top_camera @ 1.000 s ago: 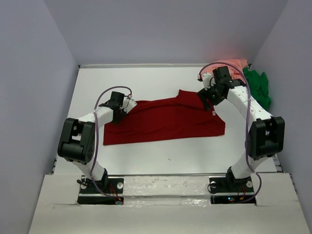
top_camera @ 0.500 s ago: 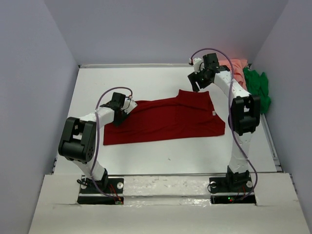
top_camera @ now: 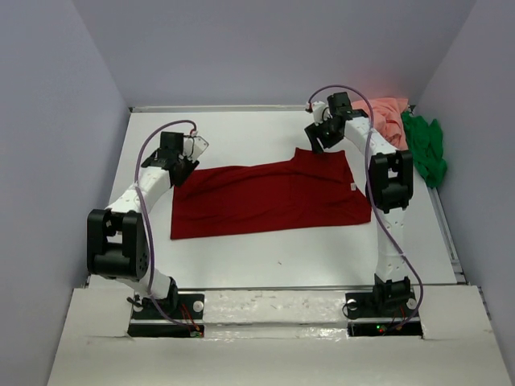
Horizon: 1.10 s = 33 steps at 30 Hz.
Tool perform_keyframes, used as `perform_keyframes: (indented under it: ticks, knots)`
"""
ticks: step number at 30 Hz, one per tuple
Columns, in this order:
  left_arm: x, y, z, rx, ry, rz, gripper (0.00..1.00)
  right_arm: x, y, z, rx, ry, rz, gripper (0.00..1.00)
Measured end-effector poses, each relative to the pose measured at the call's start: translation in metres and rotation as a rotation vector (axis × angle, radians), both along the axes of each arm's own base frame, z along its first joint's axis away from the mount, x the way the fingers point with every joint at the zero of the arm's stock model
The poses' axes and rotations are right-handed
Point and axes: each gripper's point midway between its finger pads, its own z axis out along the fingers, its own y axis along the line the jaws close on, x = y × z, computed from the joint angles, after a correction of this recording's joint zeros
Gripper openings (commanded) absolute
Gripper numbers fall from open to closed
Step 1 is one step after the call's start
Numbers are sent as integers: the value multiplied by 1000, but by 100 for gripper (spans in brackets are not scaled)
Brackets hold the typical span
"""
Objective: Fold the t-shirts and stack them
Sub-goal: Fold the other side of the tshirt into a rectangle
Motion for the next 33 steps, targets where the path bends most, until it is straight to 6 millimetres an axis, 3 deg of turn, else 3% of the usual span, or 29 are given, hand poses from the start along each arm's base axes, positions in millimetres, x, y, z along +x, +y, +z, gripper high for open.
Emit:
perform_keyframes:
  ticks: [2,5,22,27,29,33]
  knots:
    - [6,8,18,-9,-47,22,60,-1,1,-3,1,9,5,63]
    - [9,12,30,-18,-78,32,60,-3,1,-5,2,17,12,60]
    - [3,10,23,-49,-40,21,61,-20,-2,-30,-19,97,44,37]
    - [2,11,23,-51,-37,22,61,-20,-2,-30,-24,98,53,20]
    - [2,10,23,-52,-37,22,61,-22,-2,-31,-25,105,55,8]
    - [2,10,23,-54,-36,20,61,-22,-2,-30,-24,106,59,0]
